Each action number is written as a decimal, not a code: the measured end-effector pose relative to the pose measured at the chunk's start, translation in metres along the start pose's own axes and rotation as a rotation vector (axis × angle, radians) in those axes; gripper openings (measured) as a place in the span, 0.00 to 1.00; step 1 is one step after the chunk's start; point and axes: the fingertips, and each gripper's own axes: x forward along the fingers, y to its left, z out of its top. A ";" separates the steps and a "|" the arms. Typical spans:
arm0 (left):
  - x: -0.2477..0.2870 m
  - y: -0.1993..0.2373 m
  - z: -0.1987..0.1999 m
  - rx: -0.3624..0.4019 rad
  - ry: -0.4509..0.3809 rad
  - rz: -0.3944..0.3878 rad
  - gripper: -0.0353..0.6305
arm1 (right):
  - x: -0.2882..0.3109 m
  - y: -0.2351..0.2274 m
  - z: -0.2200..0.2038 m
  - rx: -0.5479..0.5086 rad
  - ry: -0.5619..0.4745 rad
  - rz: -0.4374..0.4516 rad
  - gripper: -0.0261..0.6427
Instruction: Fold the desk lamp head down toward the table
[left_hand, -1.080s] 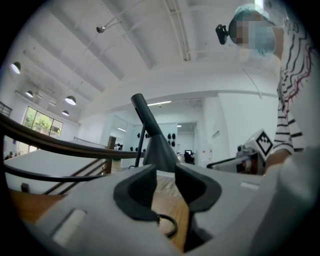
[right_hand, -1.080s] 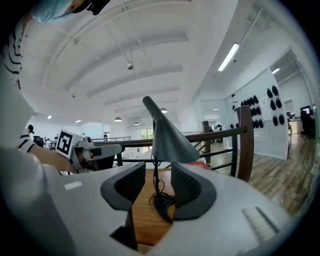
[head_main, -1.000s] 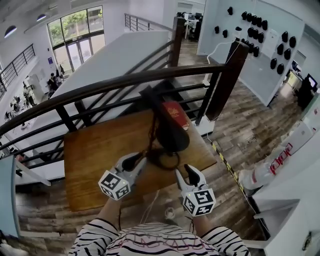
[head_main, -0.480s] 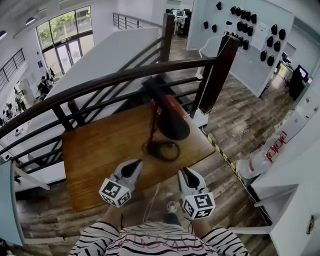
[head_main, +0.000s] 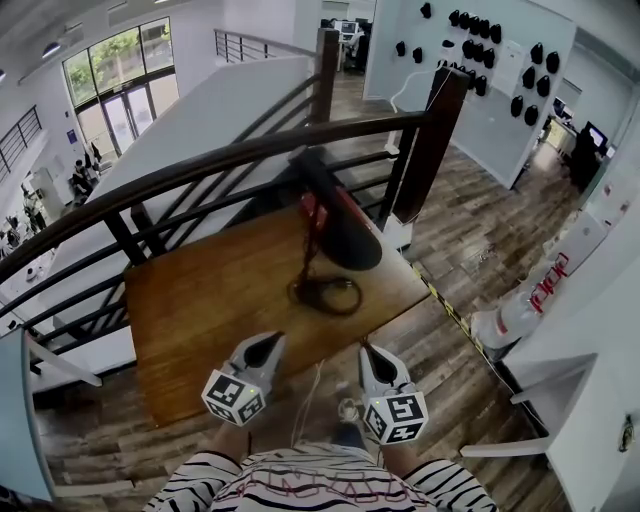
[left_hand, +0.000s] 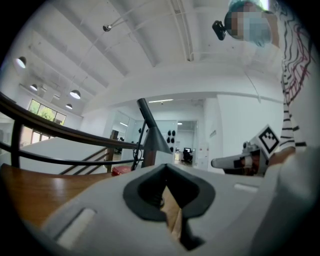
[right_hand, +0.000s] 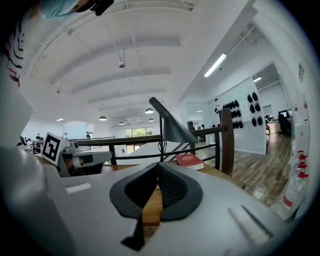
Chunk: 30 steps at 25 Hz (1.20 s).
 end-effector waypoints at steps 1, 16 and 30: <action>-0.003 -0.002 -0.003 -0.004 0.005 -0.003 0.06 | -0.002 0.002 -0.003 0.002 0.005 -0.003 0.04; -0.035 -0.023 -0.041 -0.076 0.059 -0.019 0.06 | -0.027 0.023 -0.046 0.017 0.105 -0.016 0.04; -0.044 -0.034 -0.040 -0.086 0.061 -0.008 0.06 | -0.038 0.024 -0.046 0.001 0.115 -0.015 0.04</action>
